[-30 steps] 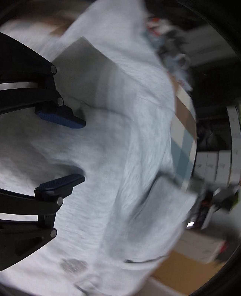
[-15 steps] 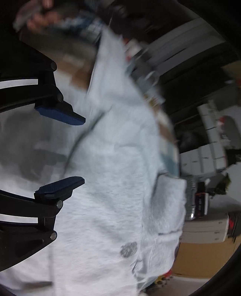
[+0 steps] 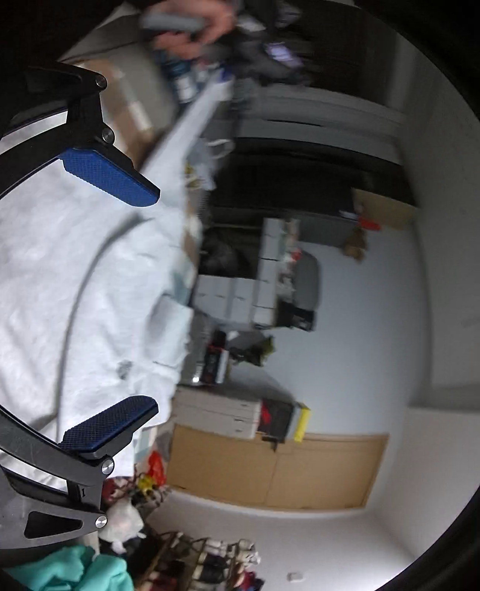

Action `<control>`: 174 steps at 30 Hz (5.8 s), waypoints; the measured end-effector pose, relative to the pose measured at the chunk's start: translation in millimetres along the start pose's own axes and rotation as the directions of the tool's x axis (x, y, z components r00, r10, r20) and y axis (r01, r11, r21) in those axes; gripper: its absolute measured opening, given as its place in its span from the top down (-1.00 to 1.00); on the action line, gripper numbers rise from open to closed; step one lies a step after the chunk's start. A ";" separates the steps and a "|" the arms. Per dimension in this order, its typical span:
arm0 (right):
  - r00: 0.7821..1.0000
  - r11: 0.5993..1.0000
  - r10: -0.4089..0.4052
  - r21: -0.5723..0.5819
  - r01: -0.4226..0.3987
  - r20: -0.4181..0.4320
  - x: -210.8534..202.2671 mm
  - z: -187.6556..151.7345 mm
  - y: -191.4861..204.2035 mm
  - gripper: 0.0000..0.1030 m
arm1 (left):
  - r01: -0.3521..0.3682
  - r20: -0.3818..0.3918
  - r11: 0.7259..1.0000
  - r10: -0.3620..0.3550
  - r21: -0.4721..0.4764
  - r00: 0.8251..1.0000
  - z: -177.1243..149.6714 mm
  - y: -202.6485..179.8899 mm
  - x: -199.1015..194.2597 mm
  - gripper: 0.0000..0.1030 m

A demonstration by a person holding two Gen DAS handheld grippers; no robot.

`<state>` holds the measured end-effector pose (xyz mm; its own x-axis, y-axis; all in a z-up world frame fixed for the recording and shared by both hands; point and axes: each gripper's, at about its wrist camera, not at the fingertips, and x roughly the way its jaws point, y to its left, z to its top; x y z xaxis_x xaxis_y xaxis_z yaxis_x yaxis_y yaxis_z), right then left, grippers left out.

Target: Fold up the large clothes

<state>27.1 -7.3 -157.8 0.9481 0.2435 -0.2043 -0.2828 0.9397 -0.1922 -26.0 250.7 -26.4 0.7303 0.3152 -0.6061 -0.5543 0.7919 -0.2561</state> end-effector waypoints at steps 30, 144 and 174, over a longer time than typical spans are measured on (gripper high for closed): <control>0.987 0.982 0.160 0.102 -0.160 0.017 -26.9 8.5 -32.2 -1.00 | -0.030 -0.334 0.872 -0.156 -0.489 0.929 52.3 146.1 130.7 0.19; 0.710 0.999 0.037 0.021 -0.031 -0.703 202.2 -20.5 -195.1 0.50 | 0.701 -0.670 0.704 -0.466 0.116 0.578 -122.7 -276.4 147.5 -0.59; 0.574 0.963 -0.116 0.051 0.266 -0.811 190.7 -82.4 -271.1 -0.44 | 0.621 -0.678 0.765 -0.367 0.169 0.637 -133.4 -281.7 219.7 -0.61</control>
<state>272.6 -235.4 -223.7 0.4587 -0.1635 -0.8734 -0.0130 0.9816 -0.1906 237.4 27.1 -187.9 0.3978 -0.4448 -0.8025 0.0966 0.8901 -0.4454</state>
